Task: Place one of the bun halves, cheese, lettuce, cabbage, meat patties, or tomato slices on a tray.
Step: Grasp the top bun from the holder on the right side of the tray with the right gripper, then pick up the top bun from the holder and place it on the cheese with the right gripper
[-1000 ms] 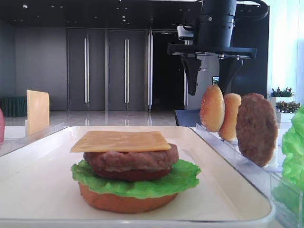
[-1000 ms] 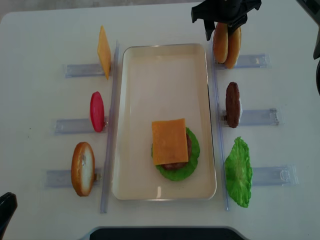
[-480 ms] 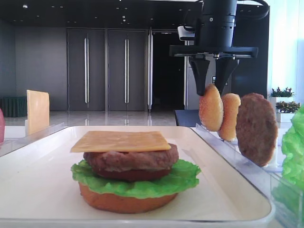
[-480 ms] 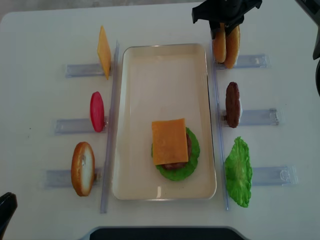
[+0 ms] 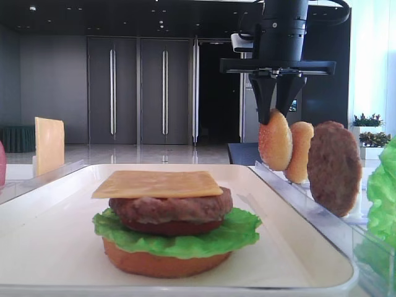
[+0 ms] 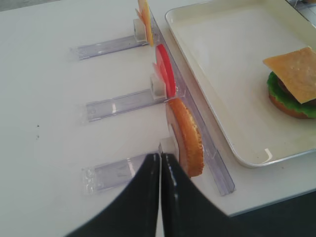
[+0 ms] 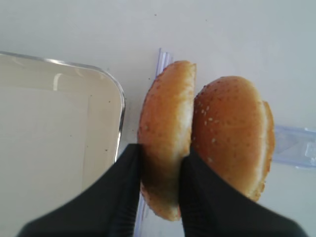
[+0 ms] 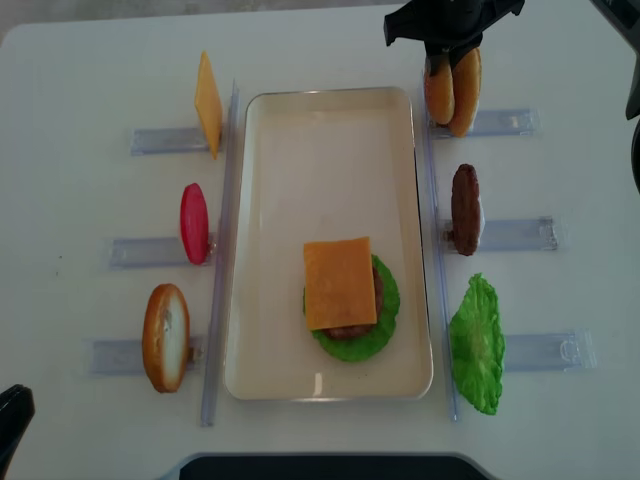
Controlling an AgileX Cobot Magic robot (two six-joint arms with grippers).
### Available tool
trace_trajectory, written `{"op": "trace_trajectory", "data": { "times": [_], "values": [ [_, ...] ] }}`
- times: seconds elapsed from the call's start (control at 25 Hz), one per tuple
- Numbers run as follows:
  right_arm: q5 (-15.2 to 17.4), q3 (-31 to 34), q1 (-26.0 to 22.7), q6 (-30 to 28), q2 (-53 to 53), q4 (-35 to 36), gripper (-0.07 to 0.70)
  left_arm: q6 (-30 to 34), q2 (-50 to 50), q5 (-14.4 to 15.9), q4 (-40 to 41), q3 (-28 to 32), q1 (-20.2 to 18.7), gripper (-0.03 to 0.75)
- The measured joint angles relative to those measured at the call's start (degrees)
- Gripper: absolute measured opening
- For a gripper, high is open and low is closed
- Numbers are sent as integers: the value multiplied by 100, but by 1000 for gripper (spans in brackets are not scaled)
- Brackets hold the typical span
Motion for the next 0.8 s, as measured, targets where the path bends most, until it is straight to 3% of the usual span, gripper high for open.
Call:
{"op": "trace_trajectory", "data": {
  "times": [0.36, 0.8],
  "values": [
    [12, -13, 0, 24, -73, 132, 162, 0, 0, 0, 0, 0, 0, -1],
    [32, -714, 0, 17, -485, 463, 148, 0, 0, 0, 0, 0, 0, -1]
  ]
}}
